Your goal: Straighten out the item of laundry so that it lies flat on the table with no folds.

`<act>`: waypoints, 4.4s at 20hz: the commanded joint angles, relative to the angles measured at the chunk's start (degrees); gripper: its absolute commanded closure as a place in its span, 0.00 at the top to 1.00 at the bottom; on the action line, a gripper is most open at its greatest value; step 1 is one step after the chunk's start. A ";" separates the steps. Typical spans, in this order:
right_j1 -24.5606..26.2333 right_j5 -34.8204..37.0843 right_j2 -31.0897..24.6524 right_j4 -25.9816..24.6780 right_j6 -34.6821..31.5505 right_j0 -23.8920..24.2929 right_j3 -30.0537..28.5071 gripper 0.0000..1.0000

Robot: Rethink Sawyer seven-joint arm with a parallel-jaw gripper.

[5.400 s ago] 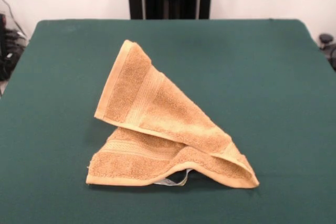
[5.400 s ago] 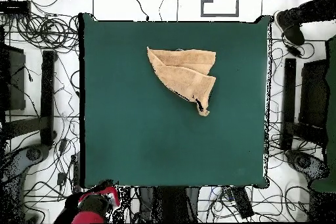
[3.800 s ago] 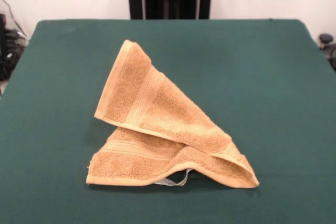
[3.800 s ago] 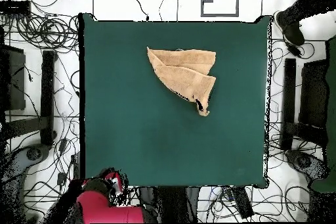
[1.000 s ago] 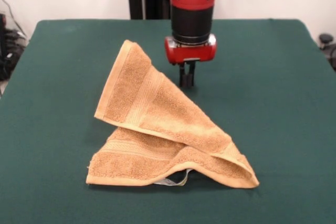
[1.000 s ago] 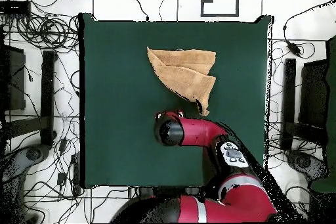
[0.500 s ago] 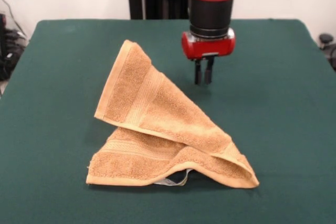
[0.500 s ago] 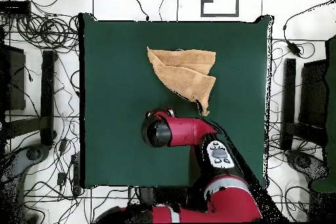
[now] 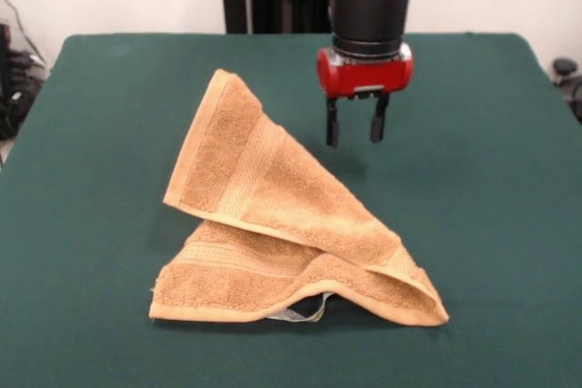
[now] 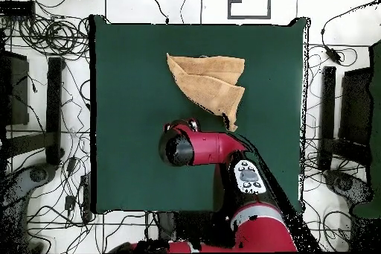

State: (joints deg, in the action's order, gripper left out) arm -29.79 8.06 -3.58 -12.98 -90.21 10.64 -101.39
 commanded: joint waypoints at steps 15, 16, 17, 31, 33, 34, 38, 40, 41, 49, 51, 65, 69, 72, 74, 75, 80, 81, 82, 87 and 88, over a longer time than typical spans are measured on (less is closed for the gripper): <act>-15.31 29.91 -13.90 1.93 7.93 6.96 2.30 1.00; -15.13 30.20 -14.83 1.47 8.76 8.19 2.35 1.00; -14.96 30.48 -15.76 1.01 9.59 9.43 2.41 1.00; -8.94 22.83 -23.99 -11.61 14.90 25.94 -2.35 1.00; -8.47 22.34 -25.08 -13.40 14.71 27.95 -2.99 1.00; -8.27 21.99 -25.28 -14.39 14.40 28.83 -3.30 1.00; -7.63 19.17 -25.63 -17.56 10.20 30.26 -4.85 1.00; -7.97 17.04 -25.15 -18.83 7.13 30.15 -6.32 1.00; -8.01 16.22 -24.98 -19.49 6.11 30.08 -6.85 1.00; -9.54 14.67 -24.43 -20.35 1.33 28.69 -8.73 1.00; -9.91 15.11 -24.46 -19.91 0.85 28.32 -8.87 1.00; -13.56 21.07 -27.60 -14.51 1.90 30.08 -11.56 1.00; -18.55 28.71 -29.27 -10.10 3.64 29.88 -12.28 1.00; -23.24 33.22 -30.02 -6.76 3.96 29.70 -13.48 1.00; -23.22 33.08 -29.56 -6.80 3.14 28.85 -13.03 1.00; -22.53 31.93 -29.04 -7.34 2.24 28.28 -12.73 1.00; -20.39 28.77 -27.90 -8.07 0.39 27.62 -13.14 1.00; -20.52 28.32 -27.83 -8.01 0.04 27.53 -13.40 1.00; -20.30 27.70 -27.73 -8.27 -0.15 27.40 -13.60 1.00; -19.01 24.38 -26.66 -9.49 -1.92 26.73 -13.87 1.00; -18.94 23.77 -26.55 -9.84 -1.99 26.71 -14.05 1.00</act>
State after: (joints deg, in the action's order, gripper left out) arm -51.52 33.94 -26.50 -23.12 -90.20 40.25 -110.83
